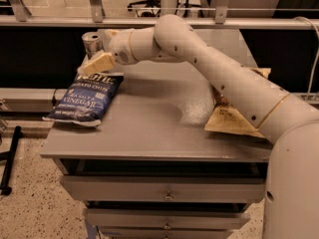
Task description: Move redbull can near blue chip bag
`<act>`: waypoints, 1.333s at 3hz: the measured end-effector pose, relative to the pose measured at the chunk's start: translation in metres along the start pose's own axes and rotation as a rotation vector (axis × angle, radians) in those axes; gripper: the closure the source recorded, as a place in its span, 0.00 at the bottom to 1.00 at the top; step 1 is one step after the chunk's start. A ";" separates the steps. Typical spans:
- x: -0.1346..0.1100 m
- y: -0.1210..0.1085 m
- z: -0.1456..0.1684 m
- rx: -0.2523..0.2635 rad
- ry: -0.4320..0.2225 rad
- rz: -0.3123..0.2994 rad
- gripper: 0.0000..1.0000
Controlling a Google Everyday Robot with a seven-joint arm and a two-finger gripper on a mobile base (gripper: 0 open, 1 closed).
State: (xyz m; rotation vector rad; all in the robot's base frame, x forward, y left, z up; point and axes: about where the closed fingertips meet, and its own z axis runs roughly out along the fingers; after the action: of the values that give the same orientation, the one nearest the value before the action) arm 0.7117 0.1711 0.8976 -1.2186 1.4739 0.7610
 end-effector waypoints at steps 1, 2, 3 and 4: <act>0.007 -0.010 -0.011 0.014 0.012 -0.008 0.00; 0.020 -0.049 -0.075 0.127 0.044 -0.030 0.00; 0.016 -0.090 -0.142 0.261 0.073 -0.095 0.00; 0.000 -0.118 -0.175 0.351 0.079 -0.176 0.00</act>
Offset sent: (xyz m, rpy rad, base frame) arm 0.0435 -0.1725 0.0139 -0.0675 -0.0758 -0.2365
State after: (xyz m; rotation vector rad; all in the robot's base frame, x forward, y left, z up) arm 0.7694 -0.0219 0.9605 -1.0981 1.4675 0.3217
